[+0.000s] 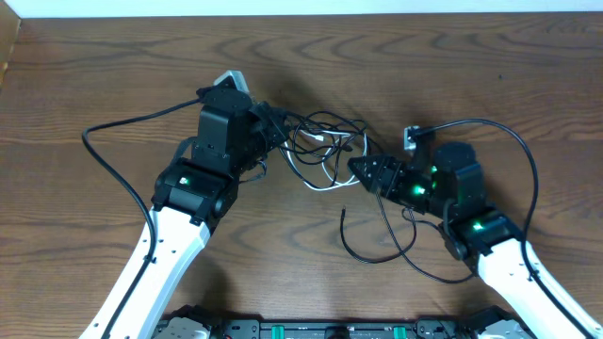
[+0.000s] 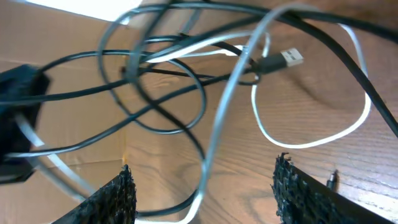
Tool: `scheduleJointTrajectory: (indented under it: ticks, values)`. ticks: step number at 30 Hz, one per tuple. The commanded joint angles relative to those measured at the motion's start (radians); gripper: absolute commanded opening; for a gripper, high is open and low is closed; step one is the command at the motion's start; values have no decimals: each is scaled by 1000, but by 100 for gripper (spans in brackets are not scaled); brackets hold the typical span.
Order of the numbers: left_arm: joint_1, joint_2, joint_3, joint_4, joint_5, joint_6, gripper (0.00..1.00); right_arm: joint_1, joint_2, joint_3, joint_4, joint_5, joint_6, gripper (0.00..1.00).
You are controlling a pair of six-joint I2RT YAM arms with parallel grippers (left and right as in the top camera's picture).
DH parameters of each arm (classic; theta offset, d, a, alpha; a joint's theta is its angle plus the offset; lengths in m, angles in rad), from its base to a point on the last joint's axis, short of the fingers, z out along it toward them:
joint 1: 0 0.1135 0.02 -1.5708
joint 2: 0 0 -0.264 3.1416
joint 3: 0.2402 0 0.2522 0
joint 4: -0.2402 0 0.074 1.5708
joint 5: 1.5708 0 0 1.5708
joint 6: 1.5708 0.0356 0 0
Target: Untangle cables
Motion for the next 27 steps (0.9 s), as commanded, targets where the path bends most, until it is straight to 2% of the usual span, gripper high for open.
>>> scheduleJointTrajectory:
  ticks: [1, 4, 9, 11, 15, 17, 23, 27]
  values:
    - [-3, -3, 9, 11, 39, -63, 7, 21, 43, 8, 9, 56, 52, 68]
    - [-8, -3, 9, 10, 45, -63, 8, 28, 79, 8, 52, 54, 60, 67]
    - [-9, -3, 9, 8, 62, -63, 7, 36, 115, 8, 104, 55, 79, 44]
    - [-9, -3, 9, 6, 64, -63, 7, 41, 125, 8, 114, 57, 86, 40]
    - [-9, -3, 9, 6, 64, -63, 8, 49, 142, 8, 138, 58, 86, 12]
    - [-9, -3, 9, 5, 65, -63, 7, 51, 146, 8, 152, 58, 86, 1]
    - [-9, -3, 9, -11, 51, -38, 8, 50, 146, 8, 227, 20, 86, 1]
    - [-9, -2, 9, -16, -1, 2, 8, 48, 146, 8, 353, -98, 121, 1]
